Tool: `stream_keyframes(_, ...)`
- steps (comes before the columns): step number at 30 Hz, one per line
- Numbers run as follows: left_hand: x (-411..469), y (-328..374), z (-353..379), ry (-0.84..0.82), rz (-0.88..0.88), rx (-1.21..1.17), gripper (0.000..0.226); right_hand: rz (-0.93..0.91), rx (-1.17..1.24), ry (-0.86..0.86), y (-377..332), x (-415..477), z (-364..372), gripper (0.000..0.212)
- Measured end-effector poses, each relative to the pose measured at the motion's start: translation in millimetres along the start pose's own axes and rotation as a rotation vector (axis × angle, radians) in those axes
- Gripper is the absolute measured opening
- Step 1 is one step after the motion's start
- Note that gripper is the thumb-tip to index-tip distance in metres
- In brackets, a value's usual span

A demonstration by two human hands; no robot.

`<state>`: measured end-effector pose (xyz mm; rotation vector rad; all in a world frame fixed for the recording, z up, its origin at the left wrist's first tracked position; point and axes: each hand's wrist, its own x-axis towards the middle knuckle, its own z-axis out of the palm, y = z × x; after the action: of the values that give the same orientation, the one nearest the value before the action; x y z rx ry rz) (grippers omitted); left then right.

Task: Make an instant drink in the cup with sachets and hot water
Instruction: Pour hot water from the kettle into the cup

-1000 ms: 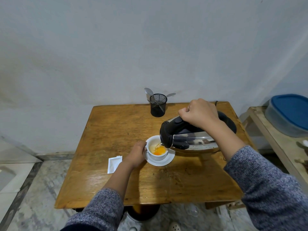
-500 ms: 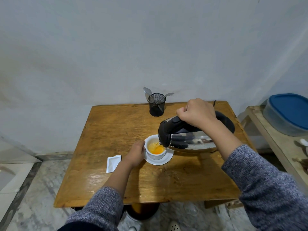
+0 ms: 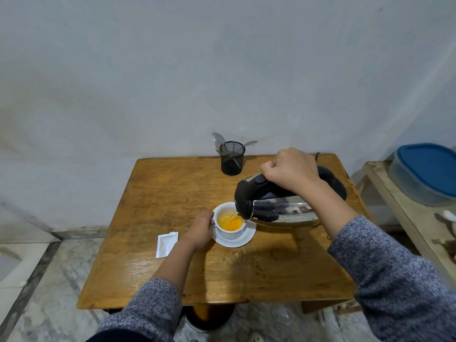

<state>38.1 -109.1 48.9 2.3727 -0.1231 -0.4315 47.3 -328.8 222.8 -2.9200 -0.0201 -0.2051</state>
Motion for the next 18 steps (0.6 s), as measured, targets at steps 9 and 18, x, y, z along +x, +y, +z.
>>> stream_keyframes(9, 0.5, 0.0, 1.6, 0.014, -0.009, -0.014, 0.033, -0.008, -0.007, 0.008, 2.7, 3.0, 1.7, 0.040)
stream_keyframes(18, 0.1, 0.0, 1.2, 0.027, -0.012, -0.031, 0.031, -0.030, -0.030, 0.017, 0.1, 5.6, 1.8, 0.040)
